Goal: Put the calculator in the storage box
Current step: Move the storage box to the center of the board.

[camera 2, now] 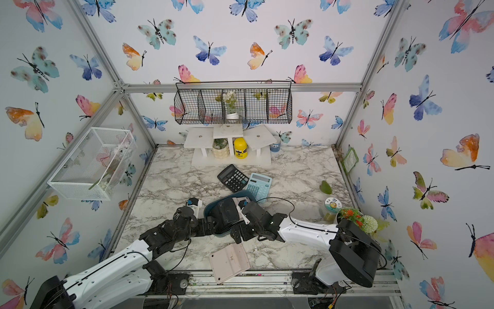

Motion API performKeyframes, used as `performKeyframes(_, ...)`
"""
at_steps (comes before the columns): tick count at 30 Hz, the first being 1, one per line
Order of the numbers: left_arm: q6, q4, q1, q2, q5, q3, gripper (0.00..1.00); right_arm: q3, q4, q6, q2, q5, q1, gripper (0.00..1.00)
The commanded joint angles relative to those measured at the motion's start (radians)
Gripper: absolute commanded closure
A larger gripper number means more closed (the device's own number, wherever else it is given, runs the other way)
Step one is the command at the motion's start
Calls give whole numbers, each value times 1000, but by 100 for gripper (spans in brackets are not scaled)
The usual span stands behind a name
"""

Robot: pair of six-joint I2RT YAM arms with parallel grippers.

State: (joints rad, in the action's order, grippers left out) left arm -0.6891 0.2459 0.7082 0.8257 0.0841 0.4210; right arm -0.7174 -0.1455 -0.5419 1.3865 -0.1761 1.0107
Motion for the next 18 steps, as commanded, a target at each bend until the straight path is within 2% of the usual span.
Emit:
performKeyframes(1,-87,141,85,-88,82,-53,2,91,-15,25,-125,-97,57,1)
performKeyframes(7,-211,179,271,-76,35,-85,1,171,-77,41,-208,-16,187,1)
performKeyframes(11,-239,178,309,-50,42,-88,1,170,-105,36,-184,65,313,1)
performKeyframes(18,-308,217,356,-93,83,-124,1,134,-157,4,-122,168,445,1)
